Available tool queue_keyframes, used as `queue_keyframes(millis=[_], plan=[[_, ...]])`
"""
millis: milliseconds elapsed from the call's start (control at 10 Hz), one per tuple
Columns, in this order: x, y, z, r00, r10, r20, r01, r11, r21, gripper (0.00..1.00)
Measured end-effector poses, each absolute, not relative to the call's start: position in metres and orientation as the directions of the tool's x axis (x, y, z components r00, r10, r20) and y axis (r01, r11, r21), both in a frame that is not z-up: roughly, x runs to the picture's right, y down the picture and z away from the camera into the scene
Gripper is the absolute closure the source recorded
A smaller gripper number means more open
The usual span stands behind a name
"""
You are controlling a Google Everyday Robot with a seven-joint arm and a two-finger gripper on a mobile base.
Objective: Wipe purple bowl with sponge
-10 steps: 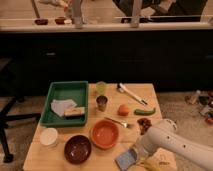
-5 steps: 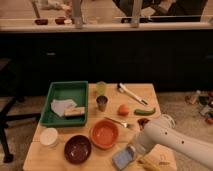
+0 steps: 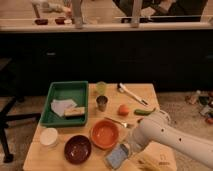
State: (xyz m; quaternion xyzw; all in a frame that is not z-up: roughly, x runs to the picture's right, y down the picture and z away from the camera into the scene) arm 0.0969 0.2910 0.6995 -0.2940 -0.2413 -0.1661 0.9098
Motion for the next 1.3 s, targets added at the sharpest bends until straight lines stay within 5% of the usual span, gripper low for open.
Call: queue_keyframes(millis=[700,1300], plan=[[0.003,0.290,0.672,0.732,-0.287,0.617,0.585,0.729,-0.355,1.00],[0.003,0.290,0.671,0.733,-0.288,0.616,0.585,0.728,-0.356,1.00]])
